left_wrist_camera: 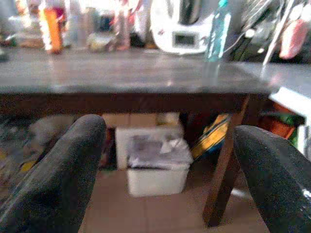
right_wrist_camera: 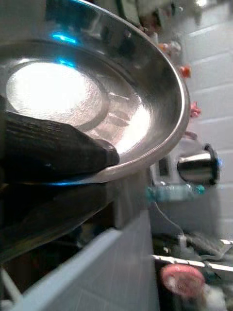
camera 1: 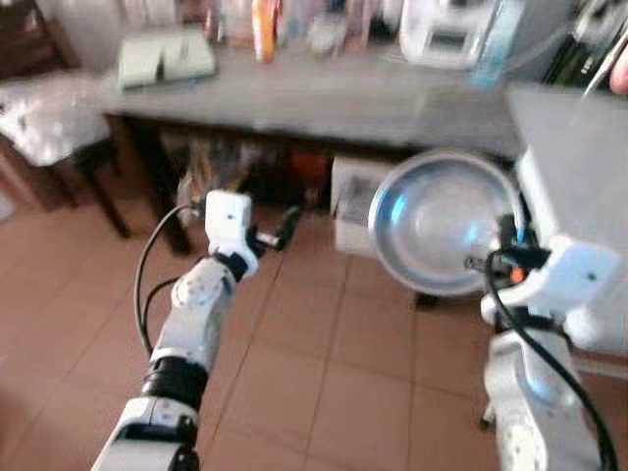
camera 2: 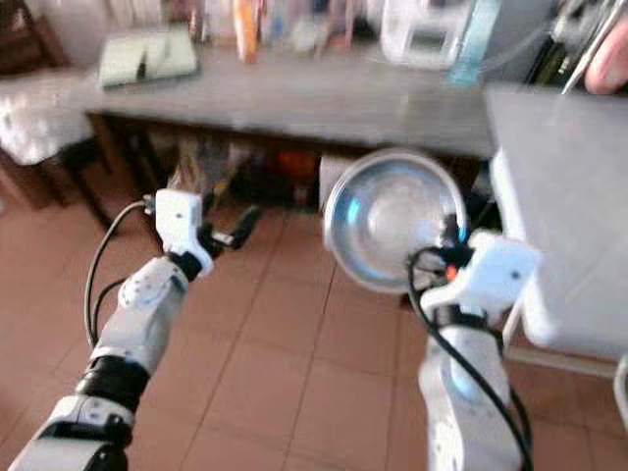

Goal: Setting the table

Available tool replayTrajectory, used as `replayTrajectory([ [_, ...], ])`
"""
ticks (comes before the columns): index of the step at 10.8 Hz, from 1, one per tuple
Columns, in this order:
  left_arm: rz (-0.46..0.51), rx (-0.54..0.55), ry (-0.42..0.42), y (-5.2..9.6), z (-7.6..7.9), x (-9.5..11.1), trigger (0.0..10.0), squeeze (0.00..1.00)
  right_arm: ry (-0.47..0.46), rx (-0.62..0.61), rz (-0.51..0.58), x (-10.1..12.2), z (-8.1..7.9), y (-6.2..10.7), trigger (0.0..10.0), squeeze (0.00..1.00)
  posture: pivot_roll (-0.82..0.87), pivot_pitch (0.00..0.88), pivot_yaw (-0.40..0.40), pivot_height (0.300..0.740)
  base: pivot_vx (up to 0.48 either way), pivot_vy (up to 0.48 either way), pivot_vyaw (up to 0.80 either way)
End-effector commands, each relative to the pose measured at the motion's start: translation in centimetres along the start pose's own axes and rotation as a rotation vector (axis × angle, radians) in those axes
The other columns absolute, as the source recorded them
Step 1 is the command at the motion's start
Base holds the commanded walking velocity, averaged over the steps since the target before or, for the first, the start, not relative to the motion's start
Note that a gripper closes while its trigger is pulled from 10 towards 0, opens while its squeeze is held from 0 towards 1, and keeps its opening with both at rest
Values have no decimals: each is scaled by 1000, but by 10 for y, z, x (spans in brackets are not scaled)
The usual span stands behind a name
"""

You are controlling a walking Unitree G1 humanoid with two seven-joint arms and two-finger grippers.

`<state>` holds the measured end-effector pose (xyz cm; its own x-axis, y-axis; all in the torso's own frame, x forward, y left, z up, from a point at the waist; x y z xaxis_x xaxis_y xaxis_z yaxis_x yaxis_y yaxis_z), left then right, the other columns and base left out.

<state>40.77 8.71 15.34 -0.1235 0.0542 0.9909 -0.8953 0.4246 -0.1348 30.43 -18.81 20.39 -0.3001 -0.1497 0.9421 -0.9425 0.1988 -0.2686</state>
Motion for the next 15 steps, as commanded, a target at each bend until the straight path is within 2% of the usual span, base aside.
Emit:
replayTrajectory([
  [1,-4,-33,-6,-3,11,-1,10000,0,10,-16,20,5,6,1,10000,0,76,70,25,740,480,0,0],
  [5,-6,-42,-6,-3,13,-2,10000,0,10,-20,22,5,6,0,10000,0,74,71,25,740,480,0,0],
  [7,4,-80,-40,-2,22,-1,10000,0,10,-25,22,4,8,1,10000,0,70,75,26,740,480,0,0],
  [8,3,-87,-31,-1,25,-3,10000,0,12,-26,20,4,8,3,10000,0,66,78,26,740,480,0,0],
  [15,-1,-94,-26,-2,28,-4,10000,0,11,-29,16,3,9,2,10000,0,61,79,23,740,480,0,0],
])
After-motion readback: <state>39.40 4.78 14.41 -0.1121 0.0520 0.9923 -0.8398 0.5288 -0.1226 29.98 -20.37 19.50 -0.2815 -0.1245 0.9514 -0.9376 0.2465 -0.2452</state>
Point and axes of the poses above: a point about 5 cm out from each wrist's last joint towards the gripper, its own y axis pointing back from the gripper into the wrist, its own x axis along the axis of the wrist's last joint, z = x × y, the point moved 6 cm from there along -y, pointing out of the wrist towards the gripper, and after that the axes turned 3 degrees about -y, right-handed, at the moved point
